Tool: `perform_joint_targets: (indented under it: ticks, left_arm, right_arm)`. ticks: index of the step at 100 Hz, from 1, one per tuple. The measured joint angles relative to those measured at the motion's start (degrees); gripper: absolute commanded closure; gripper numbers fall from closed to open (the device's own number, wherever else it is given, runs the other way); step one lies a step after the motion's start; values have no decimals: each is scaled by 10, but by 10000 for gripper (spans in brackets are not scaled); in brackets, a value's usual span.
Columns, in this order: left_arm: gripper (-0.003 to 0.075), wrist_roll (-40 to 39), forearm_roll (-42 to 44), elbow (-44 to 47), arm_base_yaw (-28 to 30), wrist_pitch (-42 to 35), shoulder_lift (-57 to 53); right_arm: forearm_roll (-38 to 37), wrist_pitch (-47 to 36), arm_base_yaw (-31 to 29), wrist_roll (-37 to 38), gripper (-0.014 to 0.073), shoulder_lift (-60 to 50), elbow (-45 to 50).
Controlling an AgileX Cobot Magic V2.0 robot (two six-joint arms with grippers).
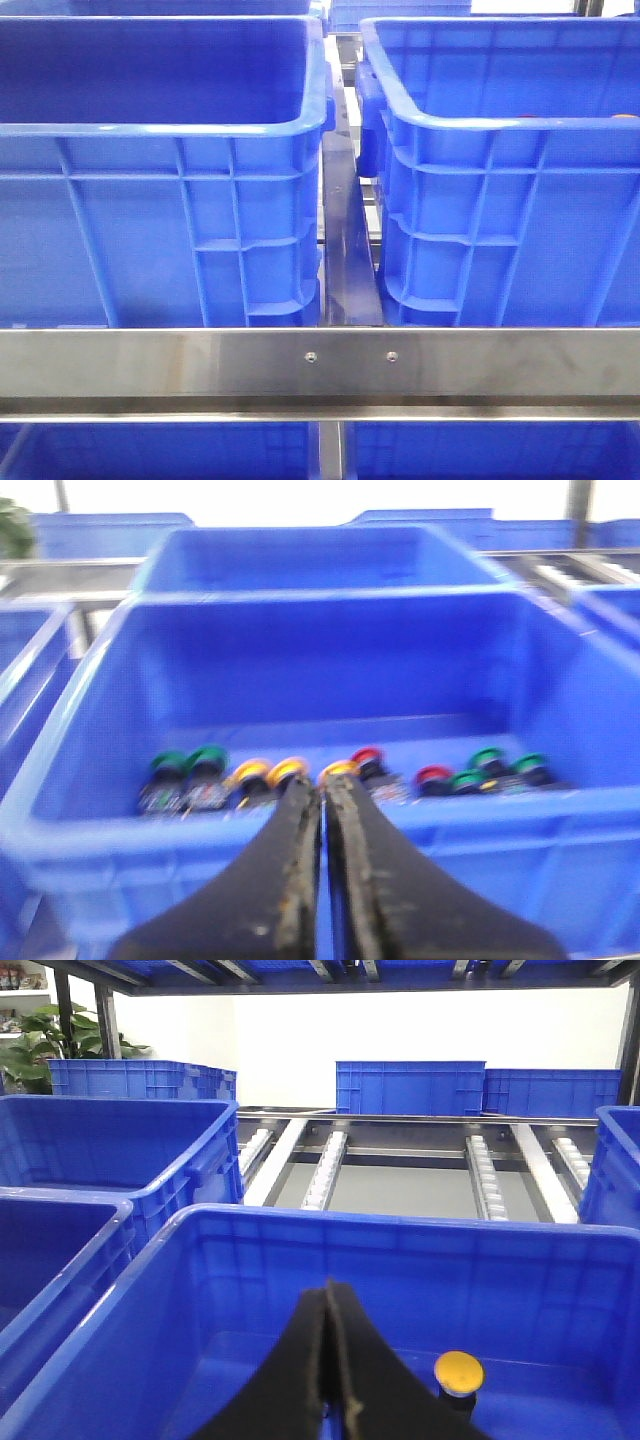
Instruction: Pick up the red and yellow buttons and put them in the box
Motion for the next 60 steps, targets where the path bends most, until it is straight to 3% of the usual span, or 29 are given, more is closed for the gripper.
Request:
perform_joint_targets:
  ticks: [23,60]
  left_arm:
    - [739,8,-15,97,56,-52,-9]
    - [739,9,-17,137,62,-149,-9]
  right_arm:
    - [0,0,0,0,662,0,0]
    - [0,0,0,1,662,0,0]
